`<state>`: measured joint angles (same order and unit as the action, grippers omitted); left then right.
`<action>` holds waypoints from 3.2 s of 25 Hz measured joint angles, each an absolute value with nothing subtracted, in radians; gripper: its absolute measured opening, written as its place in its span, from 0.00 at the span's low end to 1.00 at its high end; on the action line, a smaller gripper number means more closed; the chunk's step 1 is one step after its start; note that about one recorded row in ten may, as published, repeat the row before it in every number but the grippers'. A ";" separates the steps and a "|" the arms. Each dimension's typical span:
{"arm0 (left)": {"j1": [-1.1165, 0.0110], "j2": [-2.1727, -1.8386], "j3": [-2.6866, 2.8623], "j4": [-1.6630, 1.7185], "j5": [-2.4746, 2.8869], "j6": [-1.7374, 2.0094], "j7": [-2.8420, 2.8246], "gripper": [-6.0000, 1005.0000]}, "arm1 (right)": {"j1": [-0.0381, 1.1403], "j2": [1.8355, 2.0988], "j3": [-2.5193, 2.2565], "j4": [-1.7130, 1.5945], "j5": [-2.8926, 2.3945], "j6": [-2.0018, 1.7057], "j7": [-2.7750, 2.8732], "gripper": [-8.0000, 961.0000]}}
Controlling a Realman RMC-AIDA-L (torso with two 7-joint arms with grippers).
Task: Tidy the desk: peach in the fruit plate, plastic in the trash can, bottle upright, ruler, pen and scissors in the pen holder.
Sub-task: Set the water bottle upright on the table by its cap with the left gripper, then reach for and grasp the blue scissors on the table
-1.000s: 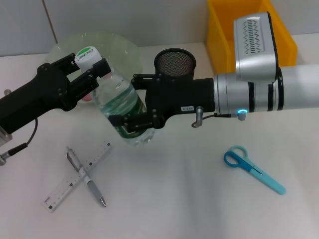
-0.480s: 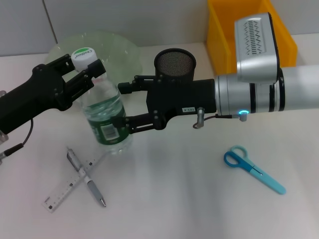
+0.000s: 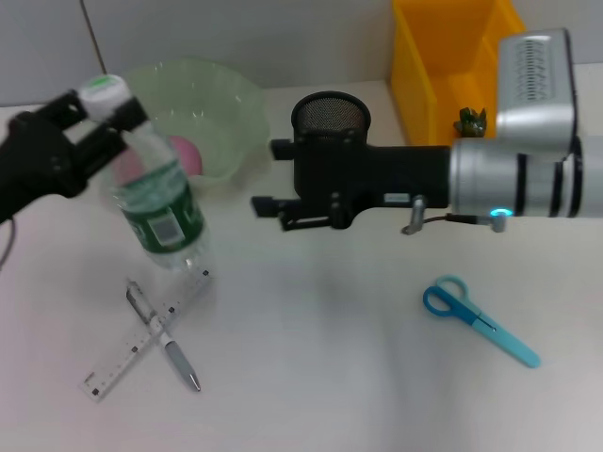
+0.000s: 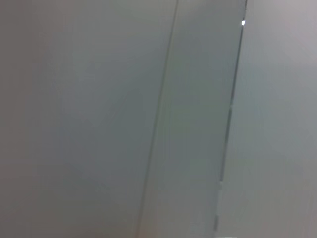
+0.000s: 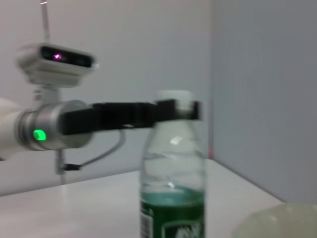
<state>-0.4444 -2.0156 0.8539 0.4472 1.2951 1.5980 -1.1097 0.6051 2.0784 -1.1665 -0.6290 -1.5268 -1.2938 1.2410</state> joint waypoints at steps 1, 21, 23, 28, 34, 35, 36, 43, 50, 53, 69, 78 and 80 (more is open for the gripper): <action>-0.439 -2.015 0.842 0.452 1.295 1.598 -1.102 0.45 | 0.605 2.078 -1.167 -0.629 -1.527 -1.294 1.241 0.84; -0.440 -2.069 0.744 0.361 1.236 1.341 -0.784 0.45 | 0.559 2.080 -1.130 -0.569 -1.526 -1.221 1.241 0.84; -0.440 -2.069 0.744 0.357 1.233 1.329 -0.779 0.45 | 0.560 2.080 -1.130 -0.569 -1.526 -1.221 1.241 0.84; -0.441 -2.069 0.744 0.355 1.232 1.318 -0.776 0.45 | 0.565 2.081 -1.130 -0.568 -1.526 -1.221 1.241 0.84; -0.453 -2.071 0.746 0.301 1.194 1.276 -0.720 0.44 | 0.568 2.082 -1.129 -0.566 -1.526 -1.221 1.241 0.84; -0.455 -2.071 0.750 0.300 1.194 1.267 -0.715 0.44 | 0.569 2.082 -1.129 -0.566 -1.526 -1.221 1.241 0.84; -0.455 -2.071 0.750 0.300 1.194 1.267 -0.715 0.44 | 0.570 2.082 -1.129 -0.566 -1.526 -1.221 1.241 0.84; -0.463 -2.071 0.746 0.283 1.192 1.258 -0.689 0.45 | 0.574 2.081 -1.129 -0.566 -1.526 -1.219 1.241 0.84; -0.472 -2.071 0.748 0.279 1.189 1.240 -0.684 0.44 | 0.579 2.080 -1.129 -0.566 -1.526 -1.212 1.241 0.84; -0.473 -2.071 0.745 0.278 1.188 1.237 -0.684 0.44 | 0.580 2.080 -1.129 -0.566 -1.526 -1.212 1.241 0.84; -0.475 -2.070 0.746 0.277 1.192 1.232 -0.693 0.77 | 0.591 2.080 -1.129 -0.566 -1.528 -1.209 1.237 0.84; -0.426 -2.062 0.757 0.333 1.203 1.287 -0.811 0.81 | 0.593 2.079 -1.129 -0.566 -1.536 -1.198 1.238 0.84; -0.426 -2.062 0.757 0.333 1.203 1.287 -0.811 0.81 | 0.592 2.079 -1.127 -0.566 -1.536 -1.199 1.239 0.84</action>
<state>-0.4258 -2.0619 0.7568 0.3325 1.2028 1.2867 -0.8112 0.5922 2.0787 -1.1268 -0.5661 -1.5356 -1.1987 1.2387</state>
